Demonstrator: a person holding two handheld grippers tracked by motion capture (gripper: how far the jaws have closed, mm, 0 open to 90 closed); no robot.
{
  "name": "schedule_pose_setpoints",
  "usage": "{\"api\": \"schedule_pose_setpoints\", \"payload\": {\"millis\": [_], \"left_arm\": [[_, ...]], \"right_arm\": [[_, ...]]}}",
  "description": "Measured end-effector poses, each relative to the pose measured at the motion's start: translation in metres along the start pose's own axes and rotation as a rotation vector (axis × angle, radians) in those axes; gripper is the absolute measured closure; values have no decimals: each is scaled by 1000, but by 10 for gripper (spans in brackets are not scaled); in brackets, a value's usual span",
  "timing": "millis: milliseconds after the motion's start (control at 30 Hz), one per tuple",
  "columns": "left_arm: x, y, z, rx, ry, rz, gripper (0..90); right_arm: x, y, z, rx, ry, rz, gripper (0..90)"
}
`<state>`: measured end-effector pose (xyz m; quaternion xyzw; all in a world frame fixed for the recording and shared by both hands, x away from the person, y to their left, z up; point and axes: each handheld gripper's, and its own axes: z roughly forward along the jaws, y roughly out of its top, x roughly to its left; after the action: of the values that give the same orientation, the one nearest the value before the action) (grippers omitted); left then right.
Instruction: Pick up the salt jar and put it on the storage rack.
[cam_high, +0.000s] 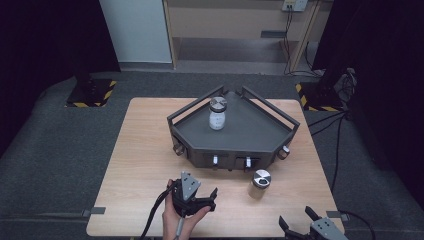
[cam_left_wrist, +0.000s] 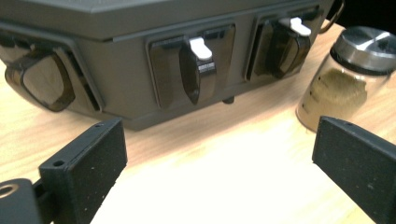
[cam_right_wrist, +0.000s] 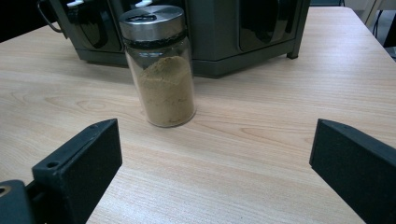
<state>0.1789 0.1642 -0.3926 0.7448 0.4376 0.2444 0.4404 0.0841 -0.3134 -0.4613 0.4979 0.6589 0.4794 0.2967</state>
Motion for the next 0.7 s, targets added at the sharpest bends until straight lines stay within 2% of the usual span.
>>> {"api": "schedule_pose_setpoints", "payload": {"millis": [167,500,700], "left_arm": [[1,-6,0,12,-3,-12,22],[2,-15,4,77,-6,-39,23],[4,-17,6,76,1,-41,23]], "right_arm": [[0,0,0,1,0,-1,25],[-1,0,-1,-6,12,-7,24],[-3,0,-1,-4,6,-4,24]]}}
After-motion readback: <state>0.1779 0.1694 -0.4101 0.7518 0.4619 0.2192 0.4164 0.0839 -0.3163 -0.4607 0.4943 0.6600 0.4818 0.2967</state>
